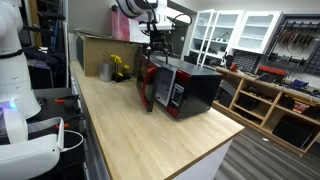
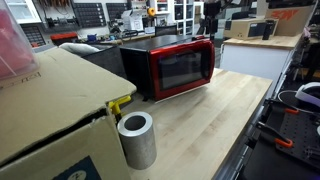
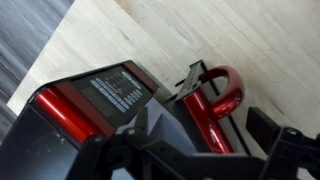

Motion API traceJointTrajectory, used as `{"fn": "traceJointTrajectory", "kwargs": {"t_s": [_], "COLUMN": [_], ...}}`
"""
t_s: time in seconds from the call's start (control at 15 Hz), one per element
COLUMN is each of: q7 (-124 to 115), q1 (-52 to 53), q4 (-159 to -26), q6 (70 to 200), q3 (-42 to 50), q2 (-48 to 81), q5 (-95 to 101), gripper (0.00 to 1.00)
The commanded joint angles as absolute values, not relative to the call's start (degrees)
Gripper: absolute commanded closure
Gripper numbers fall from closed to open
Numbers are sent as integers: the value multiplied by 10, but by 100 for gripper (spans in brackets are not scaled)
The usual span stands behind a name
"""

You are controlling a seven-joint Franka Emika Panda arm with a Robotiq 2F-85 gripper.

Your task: Open the microwave door

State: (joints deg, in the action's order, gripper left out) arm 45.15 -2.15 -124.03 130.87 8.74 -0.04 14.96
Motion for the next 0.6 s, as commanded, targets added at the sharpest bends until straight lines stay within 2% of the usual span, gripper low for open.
{"fn": "traceJointTrajectory", "kwargs": {"t_s": [0.0,0.53], "q7": [501,632], "q1": [-39,-69], "q4": [-1157,-1120], "q6": [1275,1168], "q3": [74,52], "q2": [59,88], "q5": [126,17], "gripper": [0,0]}}
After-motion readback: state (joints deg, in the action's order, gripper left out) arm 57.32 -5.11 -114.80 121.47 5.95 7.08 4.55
